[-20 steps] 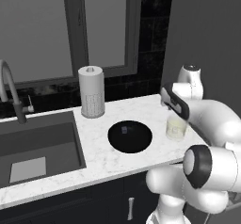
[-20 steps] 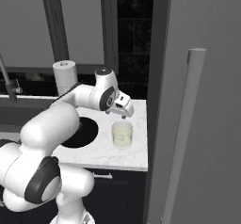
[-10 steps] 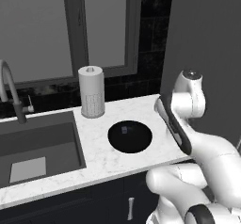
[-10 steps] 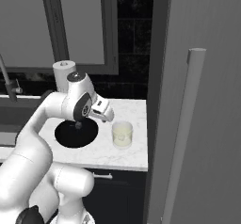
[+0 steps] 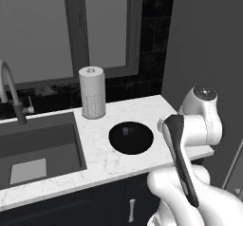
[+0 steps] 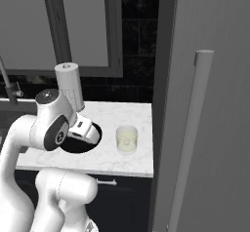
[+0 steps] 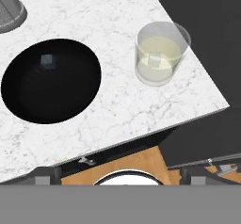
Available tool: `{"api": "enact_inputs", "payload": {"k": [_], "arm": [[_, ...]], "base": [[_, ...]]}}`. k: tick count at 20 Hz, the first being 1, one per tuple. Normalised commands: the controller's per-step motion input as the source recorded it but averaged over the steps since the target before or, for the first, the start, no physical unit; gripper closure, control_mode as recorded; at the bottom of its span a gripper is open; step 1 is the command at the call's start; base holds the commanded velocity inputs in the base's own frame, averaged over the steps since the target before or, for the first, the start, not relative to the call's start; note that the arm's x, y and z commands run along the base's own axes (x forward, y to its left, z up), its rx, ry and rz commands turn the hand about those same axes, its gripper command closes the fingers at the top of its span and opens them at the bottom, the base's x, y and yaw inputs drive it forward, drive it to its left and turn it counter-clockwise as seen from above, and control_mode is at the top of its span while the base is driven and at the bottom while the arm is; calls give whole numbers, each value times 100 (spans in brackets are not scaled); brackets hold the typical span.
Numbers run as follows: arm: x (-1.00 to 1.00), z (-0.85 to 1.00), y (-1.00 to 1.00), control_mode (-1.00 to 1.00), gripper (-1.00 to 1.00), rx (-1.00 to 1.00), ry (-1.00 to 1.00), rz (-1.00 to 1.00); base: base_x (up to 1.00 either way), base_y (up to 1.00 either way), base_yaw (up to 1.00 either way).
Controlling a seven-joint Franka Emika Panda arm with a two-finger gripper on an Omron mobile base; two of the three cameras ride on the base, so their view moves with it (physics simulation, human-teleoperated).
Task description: Grab a lemon wedge from the fridge and one ice cube from the ice bowl, and put them in the glass of lemonade.
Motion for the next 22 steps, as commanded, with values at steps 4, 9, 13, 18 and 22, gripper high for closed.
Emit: {"api": "enact_inputs", "payload": {"k": [4,9,13,18,22], "arm": [[-55,15,-3,-100,-100,3,-7,-6],[-29,20,1,-100,-100,0,-18,-10],[0,0,0,-100,-100,0,0,0],[0,0,0,-100,-100,0,0,0],[-55,0,-4,-100,-100,1,-2,-9]], "base": [[0,0,0],[0,0,0],[0,0,0],[0,0,0],[0,0,0]]}}
